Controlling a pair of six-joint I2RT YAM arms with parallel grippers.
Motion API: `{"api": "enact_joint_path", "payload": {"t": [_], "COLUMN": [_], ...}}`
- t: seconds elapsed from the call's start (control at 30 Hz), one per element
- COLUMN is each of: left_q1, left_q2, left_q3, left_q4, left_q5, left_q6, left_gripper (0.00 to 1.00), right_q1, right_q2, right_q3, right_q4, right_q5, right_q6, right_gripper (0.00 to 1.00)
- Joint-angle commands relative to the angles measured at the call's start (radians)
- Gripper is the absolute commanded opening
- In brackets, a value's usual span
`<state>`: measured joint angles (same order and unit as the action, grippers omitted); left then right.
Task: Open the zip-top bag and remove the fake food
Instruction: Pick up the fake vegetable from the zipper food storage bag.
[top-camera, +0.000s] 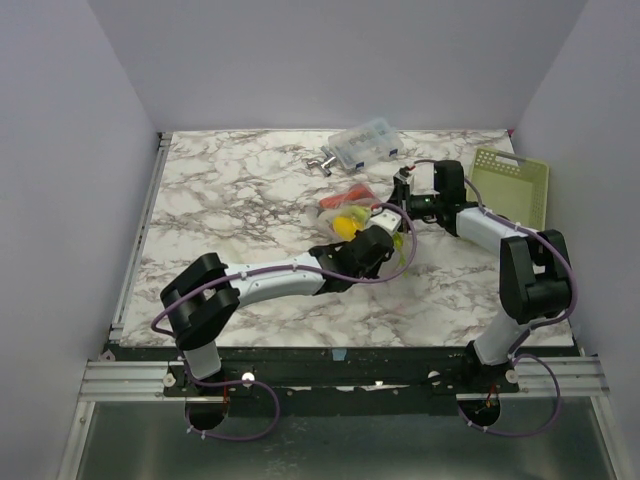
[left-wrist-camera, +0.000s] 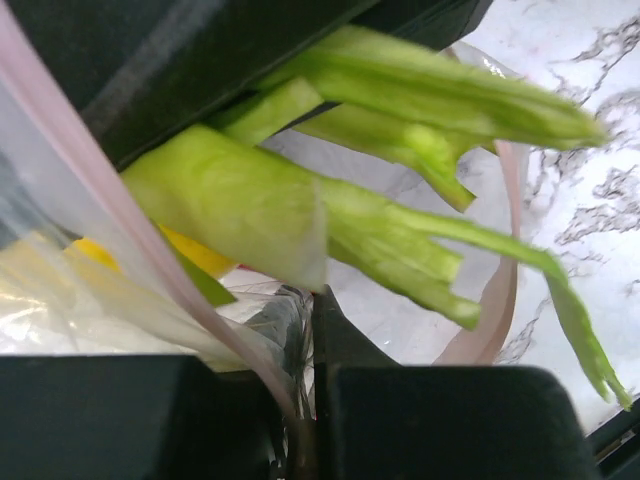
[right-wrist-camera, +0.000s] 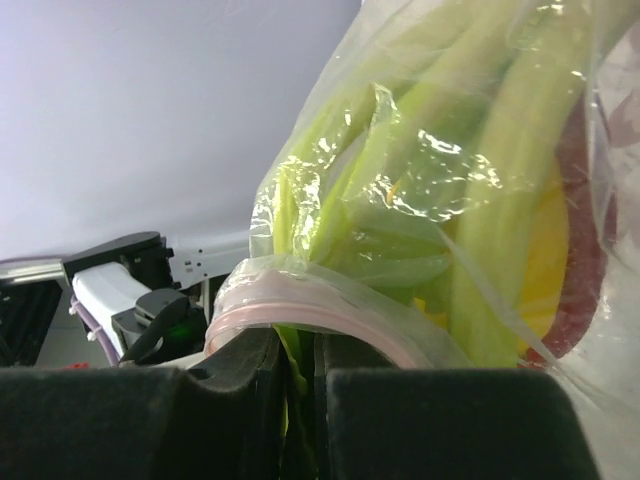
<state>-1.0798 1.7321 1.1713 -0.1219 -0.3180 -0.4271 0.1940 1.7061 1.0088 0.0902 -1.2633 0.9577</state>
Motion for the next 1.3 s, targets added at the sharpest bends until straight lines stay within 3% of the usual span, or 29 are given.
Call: {"api": "enact_joint_path", "payload": {"t": [0.0, 0.33, 0.47, 0.73, 0.9, 1.1, 1.27], "left_q1": [-0.025, -0.007, 0.015, 0.035, 0.045, 0.044, 0.044], "left_q2": [-0.014, 0.071, 0.055, -0.014, -0.054, -0.103, -0.113], "left_q3": [0.06, 0.152, 0.115, 0.042, -0.002, -0.046, -0.069], "left_q4": [0.059, -0.107, -0.104, -0.082, -0.042, 0.037, 0.051], "left_q5": [0.034, -0.149, -0.15, -0.15, -0.11, -0.026, -0.027], "left_q6": [-0.021, -0.102, -0.126, -0.128, -0.133, -0.101, -0.101], "left_gripper": [0.0, 0.0, 0.0, 0.0, 0.0, 0.0, 0.0], "right_q1": [-0.002, -0.002, -0.002, -0.018, -0.018, -0.018, -0.016], "right_q2": [-0.001, -0.026, -0.063, -0.099, -0.074, -0.061, -0.041], "right_q3": [-0.012, 0.028, 0.105, 0.128, 0.238, 0.192, 0.172], "right_q4": [0.016, -0.085, -0.368, -0.482, -0.742, -0.781, -0.786], "right_q5": [0.071, 0.017, 0.062, 0.106, 0.242, 0.382, 0.403], "right_q6": [0.021, -0.055, -0.308, -0.426, -0.724, -0.874, -0.91], "right_gripper": [0.03, 0.02, 0.02, 0.02, 0.03, 0.05, 0.07]}}
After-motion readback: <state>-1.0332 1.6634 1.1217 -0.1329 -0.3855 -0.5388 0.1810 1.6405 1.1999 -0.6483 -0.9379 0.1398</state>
